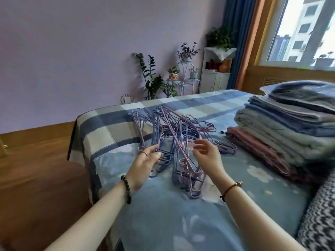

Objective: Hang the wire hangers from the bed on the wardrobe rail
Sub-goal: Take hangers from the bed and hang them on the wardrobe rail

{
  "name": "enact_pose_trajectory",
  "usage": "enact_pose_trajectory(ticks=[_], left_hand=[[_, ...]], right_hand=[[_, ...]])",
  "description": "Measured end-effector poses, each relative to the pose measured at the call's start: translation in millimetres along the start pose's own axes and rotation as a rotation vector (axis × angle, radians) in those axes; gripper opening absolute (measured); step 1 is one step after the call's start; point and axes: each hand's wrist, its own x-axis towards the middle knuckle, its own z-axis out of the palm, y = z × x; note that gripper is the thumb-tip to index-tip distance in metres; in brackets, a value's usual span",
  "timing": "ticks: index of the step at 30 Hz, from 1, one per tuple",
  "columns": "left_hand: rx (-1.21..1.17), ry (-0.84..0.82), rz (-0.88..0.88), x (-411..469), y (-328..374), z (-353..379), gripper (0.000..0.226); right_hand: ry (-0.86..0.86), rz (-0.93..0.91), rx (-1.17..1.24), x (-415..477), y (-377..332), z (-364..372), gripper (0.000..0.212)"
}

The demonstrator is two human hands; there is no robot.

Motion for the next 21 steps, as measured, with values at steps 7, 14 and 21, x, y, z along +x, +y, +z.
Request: enact_pose_trajectory(ticks=[7, 14, 21], left_hand=[[-0.036, 0.0, -0.091, 31, -14, 29, 0.033], [0.096, -0.037, -0.111, 71, -31, 69, 0.048], [0.221, -0.037, -0.161, 90, -33, 80, 0.046]], right_hand=[[0.079, 0.173, -0.165, 14, 34, 0, 0.04], [0.127, 0.16, -0.299, 37, 55, 9, 0.018], [0.279, 0.08, -0.238, 34, 58, 15, 0.021]])
